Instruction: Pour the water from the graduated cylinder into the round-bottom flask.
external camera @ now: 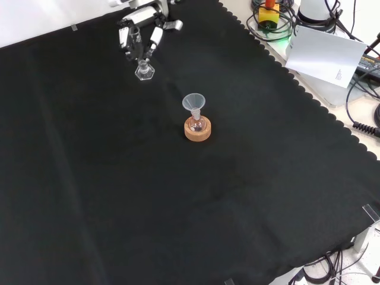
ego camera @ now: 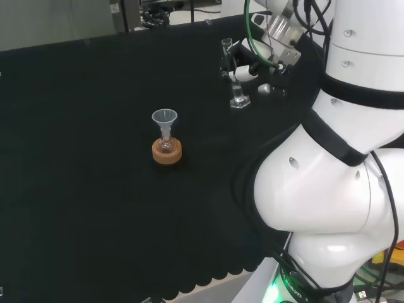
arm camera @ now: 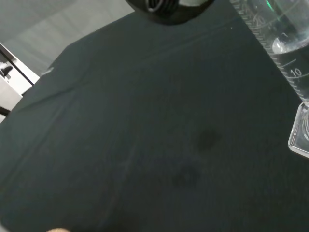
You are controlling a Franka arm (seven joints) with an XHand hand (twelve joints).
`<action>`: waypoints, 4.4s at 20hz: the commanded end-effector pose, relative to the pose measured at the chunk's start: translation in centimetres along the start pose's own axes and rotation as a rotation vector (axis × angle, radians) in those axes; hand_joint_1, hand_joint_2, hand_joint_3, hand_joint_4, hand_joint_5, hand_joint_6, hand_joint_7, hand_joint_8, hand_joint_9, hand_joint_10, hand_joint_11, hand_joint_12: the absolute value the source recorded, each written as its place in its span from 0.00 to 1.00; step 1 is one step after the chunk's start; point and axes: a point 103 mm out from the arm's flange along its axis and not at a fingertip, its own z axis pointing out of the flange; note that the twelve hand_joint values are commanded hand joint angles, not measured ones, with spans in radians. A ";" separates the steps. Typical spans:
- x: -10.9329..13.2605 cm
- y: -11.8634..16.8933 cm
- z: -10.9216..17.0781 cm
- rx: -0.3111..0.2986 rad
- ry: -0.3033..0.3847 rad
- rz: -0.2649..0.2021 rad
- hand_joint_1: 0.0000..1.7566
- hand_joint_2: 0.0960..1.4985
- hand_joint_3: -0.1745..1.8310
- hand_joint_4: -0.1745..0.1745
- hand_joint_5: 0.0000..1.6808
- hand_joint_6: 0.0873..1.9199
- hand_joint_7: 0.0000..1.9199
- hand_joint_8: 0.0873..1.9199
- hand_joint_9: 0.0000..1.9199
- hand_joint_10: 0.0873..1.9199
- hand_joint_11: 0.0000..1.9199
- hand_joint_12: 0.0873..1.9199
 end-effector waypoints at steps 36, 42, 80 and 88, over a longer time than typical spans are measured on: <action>10.2 -5.3 5.7 0.768 -0.411 0.054 0.71 0.68 0.09 0.60 0.65 0.43 0.61 0.33 0.73 0.05 0.63 0.34; 10.9 -4.9 6.2 0.842 -0.423 0.066 0.71 0.68 0.09 0.60 0.65 0.43 0.61 0.33 0.73 0.05 0.63 0.34; 14.4 -3.7 5.1 1.138 -0.582 0.196 0.71 0.68 0.09 0.60 0.64 0.44 0.61 0.33 0.73 0.04 0.63 0.34; 14.5 -3.7 4.8 1.186 -0.612 0.246 0.71 0.68 0.09 0.60 0.64 0.44 0.61 0.33 0.73 0.04 0.63 0.34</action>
